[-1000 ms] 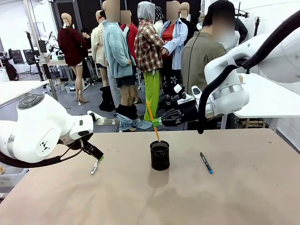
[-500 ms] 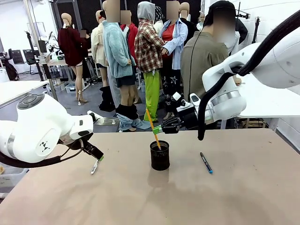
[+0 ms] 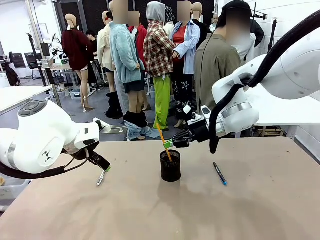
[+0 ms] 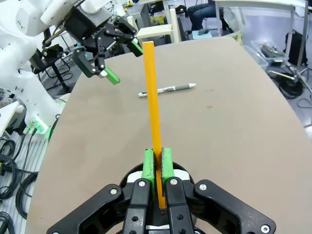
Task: Place the pens into the pen holder.
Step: Pick up a writing instrument from the table and place it into the Pen holder.
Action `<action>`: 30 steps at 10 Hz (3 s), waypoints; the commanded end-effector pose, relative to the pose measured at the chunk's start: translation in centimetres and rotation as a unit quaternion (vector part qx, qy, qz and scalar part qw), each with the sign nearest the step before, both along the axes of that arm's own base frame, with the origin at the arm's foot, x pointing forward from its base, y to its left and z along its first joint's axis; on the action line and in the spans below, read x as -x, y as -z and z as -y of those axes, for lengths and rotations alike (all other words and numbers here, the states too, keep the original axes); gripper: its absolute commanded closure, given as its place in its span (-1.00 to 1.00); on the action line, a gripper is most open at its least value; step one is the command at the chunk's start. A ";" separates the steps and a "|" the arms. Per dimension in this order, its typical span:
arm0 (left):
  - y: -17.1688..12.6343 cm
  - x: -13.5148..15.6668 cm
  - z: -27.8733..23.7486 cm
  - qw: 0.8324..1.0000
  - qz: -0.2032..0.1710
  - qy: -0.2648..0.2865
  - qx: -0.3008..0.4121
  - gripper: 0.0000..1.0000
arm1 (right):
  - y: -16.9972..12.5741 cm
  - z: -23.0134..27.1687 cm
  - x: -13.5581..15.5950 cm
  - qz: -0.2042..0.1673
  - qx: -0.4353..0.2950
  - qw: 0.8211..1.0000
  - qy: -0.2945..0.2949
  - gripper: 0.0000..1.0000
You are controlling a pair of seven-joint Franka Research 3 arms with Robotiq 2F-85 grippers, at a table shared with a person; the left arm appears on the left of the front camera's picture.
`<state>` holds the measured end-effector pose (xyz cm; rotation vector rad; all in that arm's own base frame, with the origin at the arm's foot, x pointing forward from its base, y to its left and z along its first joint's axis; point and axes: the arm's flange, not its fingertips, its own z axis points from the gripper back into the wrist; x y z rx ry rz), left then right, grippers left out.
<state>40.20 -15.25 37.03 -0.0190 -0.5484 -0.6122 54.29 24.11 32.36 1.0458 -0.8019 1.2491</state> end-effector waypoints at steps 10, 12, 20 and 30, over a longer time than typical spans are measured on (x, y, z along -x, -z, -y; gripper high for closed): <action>-0.1 0.0 -0.2 1.000 0.000 -0.002 0.002 -1.00 | -4.1 9.0 1.4 0.062 0.051 0.989 0.123 -0.43; -0.1 0.0 -0.2 1.000 0.000 -0.002 0.002 -1.00 | -6.5 11.5 2.7 0.076 0.077 0.980 0.168 -0.43; -0.1 0.0 -0.2 1.000 0.000 -0.002 0.002 -1.00 | -14.9 9.9 1.9 -0.077 0.401 0.879 0.244 -0.43; -0.1 0.0 -0.2 1.000 0.000 -0.002 0.002 -1.00 | -4.4 3.0 1.4 -0.170 0.541 0.746 0.349 -0.43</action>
